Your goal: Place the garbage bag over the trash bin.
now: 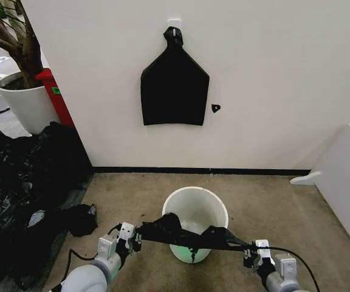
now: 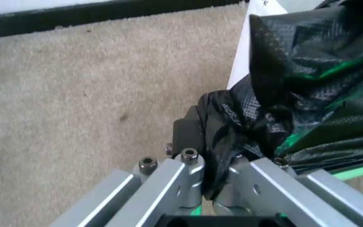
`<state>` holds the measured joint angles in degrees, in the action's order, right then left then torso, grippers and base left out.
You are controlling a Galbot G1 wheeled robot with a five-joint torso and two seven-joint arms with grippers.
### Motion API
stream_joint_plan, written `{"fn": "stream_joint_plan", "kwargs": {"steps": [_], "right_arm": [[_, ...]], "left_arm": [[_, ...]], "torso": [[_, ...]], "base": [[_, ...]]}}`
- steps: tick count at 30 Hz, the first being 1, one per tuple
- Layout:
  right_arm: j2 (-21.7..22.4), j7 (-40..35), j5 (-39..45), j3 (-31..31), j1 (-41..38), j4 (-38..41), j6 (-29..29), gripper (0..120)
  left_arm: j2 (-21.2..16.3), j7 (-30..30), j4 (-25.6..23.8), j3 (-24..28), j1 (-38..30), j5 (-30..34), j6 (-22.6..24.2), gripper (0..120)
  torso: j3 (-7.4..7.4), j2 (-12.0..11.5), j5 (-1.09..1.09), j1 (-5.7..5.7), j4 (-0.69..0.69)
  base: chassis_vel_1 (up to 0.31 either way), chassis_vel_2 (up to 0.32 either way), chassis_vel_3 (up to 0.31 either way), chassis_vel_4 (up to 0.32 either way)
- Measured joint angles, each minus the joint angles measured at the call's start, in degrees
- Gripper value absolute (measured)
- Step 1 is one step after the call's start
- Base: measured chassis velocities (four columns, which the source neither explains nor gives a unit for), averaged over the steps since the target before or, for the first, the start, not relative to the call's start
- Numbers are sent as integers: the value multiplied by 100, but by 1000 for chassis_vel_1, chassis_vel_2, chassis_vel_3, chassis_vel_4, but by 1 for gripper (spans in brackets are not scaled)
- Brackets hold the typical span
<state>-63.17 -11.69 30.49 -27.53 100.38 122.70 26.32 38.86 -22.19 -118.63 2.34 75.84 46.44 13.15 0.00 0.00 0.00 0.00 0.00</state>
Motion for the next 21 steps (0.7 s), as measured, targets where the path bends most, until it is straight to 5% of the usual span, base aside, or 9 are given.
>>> {"fn": "stream_joint_plan", "kwargs": {"steps": [21], "right_arm": [[94, 270, 26, -25, -63, 51, 140, 0]], "left_arm": [[32, 107, -113, -194, -3, -17, 22, 0]], "torso": [[0, 0, 0, 0, 0]], "base": [[0, 0, 0, 0]]}}
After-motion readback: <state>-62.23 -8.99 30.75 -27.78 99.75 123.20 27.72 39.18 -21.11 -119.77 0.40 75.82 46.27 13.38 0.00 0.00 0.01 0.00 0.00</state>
